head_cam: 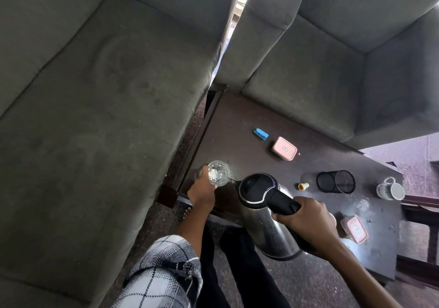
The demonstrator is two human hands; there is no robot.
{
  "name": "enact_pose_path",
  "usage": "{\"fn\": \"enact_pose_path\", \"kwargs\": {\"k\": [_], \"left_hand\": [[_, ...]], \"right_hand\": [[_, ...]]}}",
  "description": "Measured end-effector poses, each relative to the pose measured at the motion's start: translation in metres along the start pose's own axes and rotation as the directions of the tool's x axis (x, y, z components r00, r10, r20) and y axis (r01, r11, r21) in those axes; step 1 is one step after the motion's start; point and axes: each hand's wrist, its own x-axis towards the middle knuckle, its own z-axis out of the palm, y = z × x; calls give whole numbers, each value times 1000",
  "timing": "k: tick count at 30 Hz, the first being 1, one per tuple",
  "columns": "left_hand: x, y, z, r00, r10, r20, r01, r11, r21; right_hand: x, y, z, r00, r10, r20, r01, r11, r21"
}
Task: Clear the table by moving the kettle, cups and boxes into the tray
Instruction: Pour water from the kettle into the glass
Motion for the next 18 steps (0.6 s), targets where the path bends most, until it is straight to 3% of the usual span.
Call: {"fn": "enact_pose_path", "kwargs": {"k": [18], "left_hand": [[-3, 1, -4, 1000, 1, 15, -1, 1000, 27]], "right_hand": [[1, -3, -1, 1000, -7, -4, 7, 1000, -7]]}}
